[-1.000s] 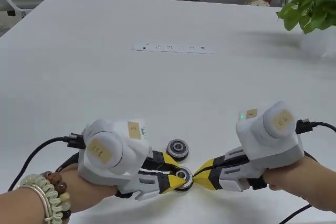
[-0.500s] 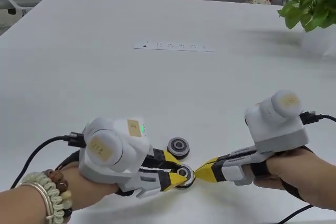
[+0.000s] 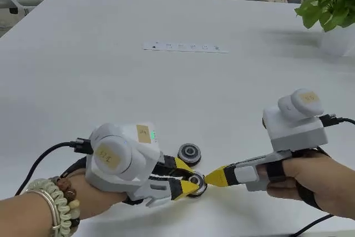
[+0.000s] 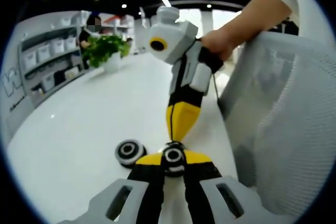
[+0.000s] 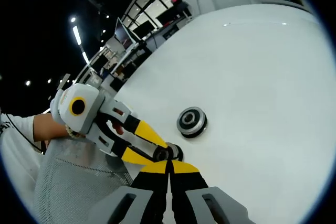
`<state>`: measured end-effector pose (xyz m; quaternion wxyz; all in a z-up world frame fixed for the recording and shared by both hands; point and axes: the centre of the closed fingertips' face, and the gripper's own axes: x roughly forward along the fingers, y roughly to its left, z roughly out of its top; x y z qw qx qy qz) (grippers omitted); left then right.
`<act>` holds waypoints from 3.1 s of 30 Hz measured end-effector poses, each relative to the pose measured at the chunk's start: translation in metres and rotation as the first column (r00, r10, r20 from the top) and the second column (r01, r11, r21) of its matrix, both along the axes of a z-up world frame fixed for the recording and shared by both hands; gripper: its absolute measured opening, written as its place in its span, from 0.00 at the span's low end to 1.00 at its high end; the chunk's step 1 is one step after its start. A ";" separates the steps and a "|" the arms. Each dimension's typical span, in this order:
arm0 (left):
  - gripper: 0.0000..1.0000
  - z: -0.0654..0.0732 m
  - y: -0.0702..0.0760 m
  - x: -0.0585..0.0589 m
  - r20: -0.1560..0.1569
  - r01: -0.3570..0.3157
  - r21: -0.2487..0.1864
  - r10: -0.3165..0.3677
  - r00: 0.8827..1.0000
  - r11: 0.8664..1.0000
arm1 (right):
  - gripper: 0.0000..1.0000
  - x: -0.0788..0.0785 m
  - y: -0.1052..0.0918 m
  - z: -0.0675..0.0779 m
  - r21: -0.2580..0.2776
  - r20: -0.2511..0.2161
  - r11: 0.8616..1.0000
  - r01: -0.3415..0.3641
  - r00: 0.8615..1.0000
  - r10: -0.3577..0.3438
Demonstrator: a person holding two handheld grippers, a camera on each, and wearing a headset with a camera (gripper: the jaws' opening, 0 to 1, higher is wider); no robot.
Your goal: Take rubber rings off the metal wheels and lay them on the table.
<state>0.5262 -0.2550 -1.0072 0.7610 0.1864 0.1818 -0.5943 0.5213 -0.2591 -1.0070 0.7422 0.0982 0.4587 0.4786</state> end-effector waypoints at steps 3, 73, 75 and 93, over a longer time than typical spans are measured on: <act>0.14 0.000 0.000 0.000 -0.001 -0.002 0.000 0.002 1.000 1.000 | 0.00 -0.001 0.001 0.001 0.007 -0.007 1.000 0.003 1.000 -0.003; 0.43 0.039 0.026 -0.010 -0.006 0.074 0.050 -0.074 0.997 0.996 | 0.00 0.006 0.004 0.020 0.052 0.047 0.999 0.015 0.999 -0.017; 0.47 0.042 0.027 -0.011 -0.019 0.074 0.040 -0.074 0.997 0.996 | 0.00 0.009 0.004 0.022 0.054 0.059 0.998 0.019 0.998 -0.022; 0.72 0.071 0.058 0.001 -0.029 -0.082 -0.055 0.080 0.996 0.995 | 0.00 0.015 0.019 0.041 0.113 0.118 0.994 0.003 0.993 -0.016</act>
